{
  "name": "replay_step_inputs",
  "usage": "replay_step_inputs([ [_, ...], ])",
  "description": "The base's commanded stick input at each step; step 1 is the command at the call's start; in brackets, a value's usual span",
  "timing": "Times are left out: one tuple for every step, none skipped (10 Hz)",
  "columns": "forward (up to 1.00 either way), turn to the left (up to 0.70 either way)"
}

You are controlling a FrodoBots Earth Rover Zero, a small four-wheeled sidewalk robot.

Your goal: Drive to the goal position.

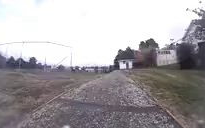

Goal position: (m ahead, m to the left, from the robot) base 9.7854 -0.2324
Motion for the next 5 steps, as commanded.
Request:
replay_step_inputs([
  [0.60,-0.15],
  [0.60,-0.15],
  [0.60,-0.15],
  [0.60,-0.15],
  [0.60,-0.15],
])
